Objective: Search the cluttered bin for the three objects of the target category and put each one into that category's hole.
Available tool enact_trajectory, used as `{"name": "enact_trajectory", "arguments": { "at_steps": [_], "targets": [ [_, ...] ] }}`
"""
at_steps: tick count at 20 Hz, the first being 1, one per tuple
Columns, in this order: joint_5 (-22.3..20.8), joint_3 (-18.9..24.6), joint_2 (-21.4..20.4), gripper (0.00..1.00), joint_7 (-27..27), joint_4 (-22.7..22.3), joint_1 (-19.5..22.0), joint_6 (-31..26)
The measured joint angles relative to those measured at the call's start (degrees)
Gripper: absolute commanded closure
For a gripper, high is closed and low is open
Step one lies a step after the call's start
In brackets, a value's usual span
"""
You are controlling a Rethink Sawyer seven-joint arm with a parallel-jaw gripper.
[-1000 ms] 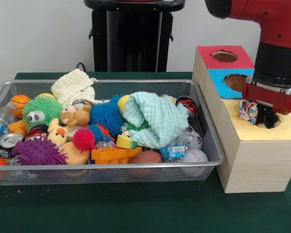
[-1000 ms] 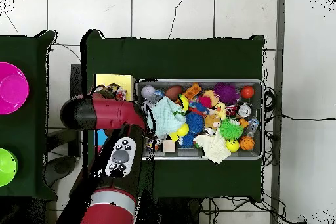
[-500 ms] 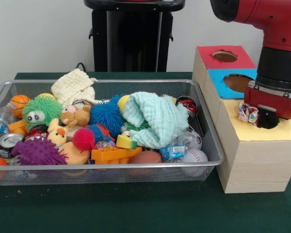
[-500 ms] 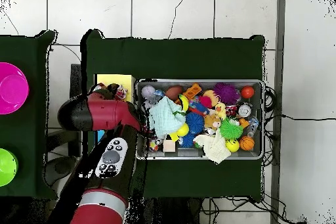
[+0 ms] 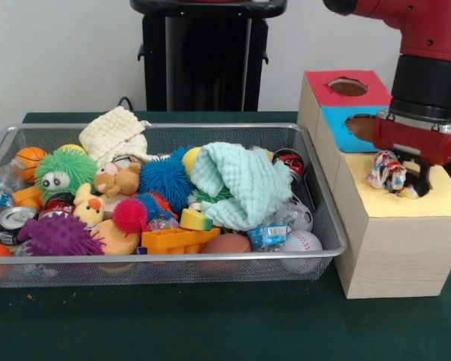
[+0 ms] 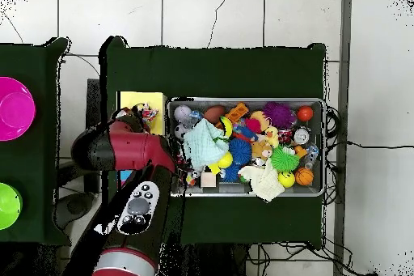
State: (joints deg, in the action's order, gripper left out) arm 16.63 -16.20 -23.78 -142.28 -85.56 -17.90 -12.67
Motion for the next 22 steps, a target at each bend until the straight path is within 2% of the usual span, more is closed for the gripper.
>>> {"name": "enact_trajectory", "arguments": {
  "at_steps": [7,22],
  "targets": [
    [0.3,-0.2,-3.9,0.0,0.0,-4.4,-0.2,3.0],
    [0.3,0.2,-5.8,0.0,0.0,-5.3,0.3,1.7]
  ]
}}
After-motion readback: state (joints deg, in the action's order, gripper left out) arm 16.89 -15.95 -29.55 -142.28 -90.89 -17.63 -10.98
